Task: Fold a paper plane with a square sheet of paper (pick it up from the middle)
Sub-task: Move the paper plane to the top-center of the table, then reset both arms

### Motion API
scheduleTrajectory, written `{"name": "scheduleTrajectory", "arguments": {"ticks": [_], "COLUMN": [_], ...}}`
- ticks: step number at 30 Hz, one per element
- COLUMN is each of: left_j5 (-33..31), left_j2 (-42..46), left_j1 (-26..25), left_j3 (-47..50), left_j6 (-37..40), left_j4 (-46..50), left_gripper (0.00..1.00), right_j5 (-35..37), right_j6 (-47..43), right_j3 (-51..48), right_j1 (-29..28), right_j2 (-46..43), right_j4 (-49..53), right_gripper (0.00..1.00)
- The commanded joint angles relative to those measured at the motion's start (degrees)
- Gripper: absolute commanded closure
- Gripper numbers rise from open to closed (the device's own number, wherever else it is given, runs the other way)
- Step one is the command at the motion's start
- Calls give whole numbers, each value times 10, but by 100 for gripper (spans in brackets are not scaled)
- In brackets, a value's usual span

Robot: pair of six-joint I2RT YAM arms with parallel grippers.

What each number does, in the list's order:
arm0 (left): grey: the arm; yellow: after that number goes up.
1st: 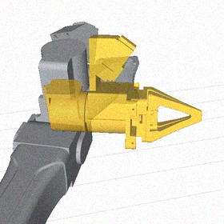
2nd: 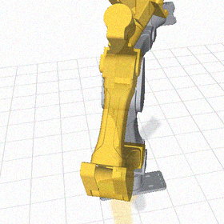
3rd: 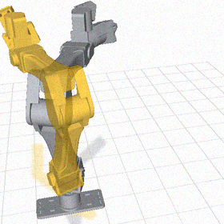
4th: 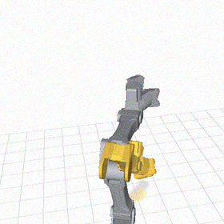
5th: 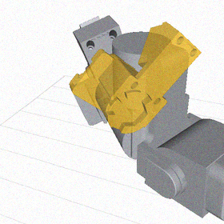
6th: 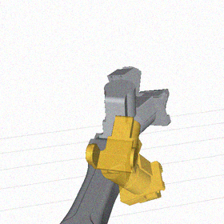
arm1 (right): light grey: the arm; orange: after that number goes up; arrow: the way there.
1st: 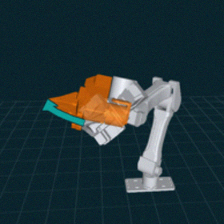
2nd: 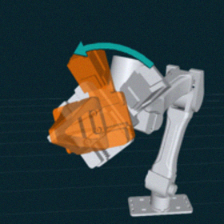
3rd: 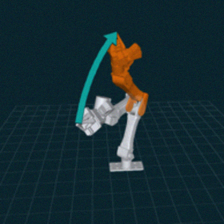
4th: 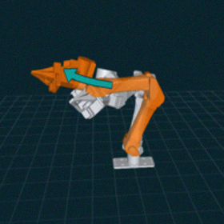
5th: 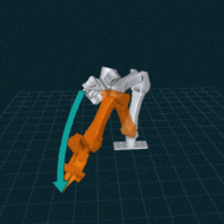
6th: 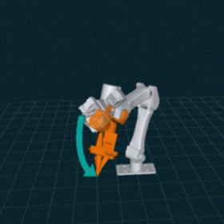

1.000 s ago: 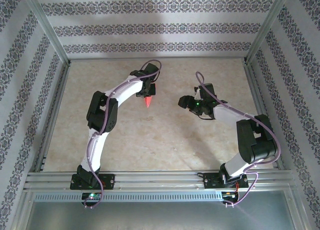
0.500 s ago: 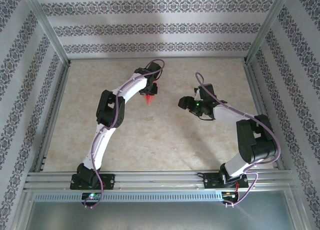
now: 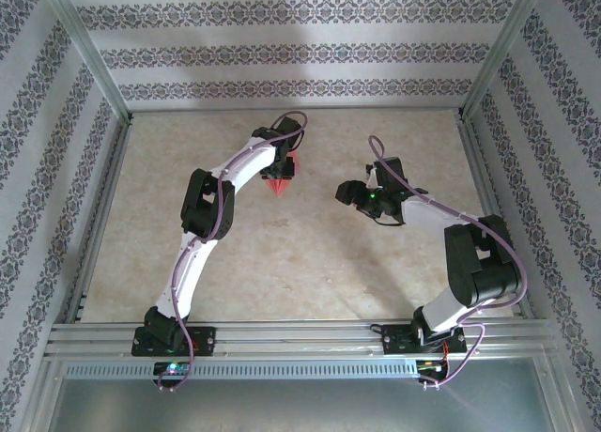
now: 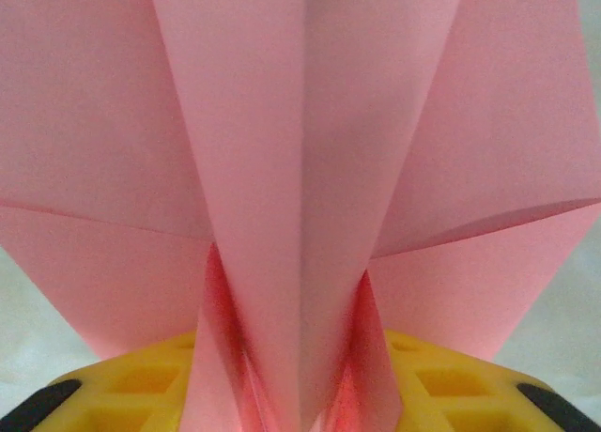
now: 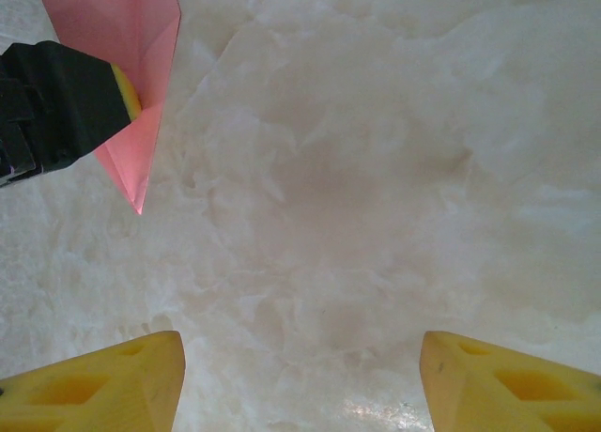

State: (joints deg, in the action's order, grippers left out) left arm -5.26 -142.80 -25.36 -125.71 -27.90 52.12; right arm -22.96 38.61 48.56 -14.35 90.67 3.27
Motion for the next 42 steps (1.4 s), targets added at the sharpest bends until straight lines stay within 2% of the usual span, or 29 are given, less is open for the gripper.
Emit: {"name": "scheduleTrajectory", "arguments": {"ticks": [1,7,13,23,26,30,32,34,39,42], "left_j5": [-9,7,18,-20,-54,-109,-146,-189,-295,-341], "left_j2": [-22,-13,42,169,249,384,456,533,698,775], "left_j1": [8,7,7,7,8,16,23,30,52,75], "left_j3": [-3,-28,-38,31,97,241,325,428,666,787], "left_j6": [-19,-22,-22,-19,-13,-5,-2,11,58,69], "left_j4": [37,34,27,8,-28,-103,-147,-204,-346,-411], "left_gripper": [58,56,54,52,48,36,28,19,1,1], "right_j5": [-2,2,6,18,38,103,151,202,349,430], "right_j6": [-2,-3,-2,-14,-39,-99,-133,-167,-217,-239], "right_j3": [-8,-3,5,24,49,81,83,73,4,-46], "right_j1": [4,5,6,17,28,40,43,47,61,69], "right_j2": [1,-1,-11,-33,-58,-104,-128,-153,-212,-237], "right_j4": [0,2,5,21,45,82,90,86,31,-10], "right_gripper": [32,31,31,30,29,23,16,3,2,2]}}
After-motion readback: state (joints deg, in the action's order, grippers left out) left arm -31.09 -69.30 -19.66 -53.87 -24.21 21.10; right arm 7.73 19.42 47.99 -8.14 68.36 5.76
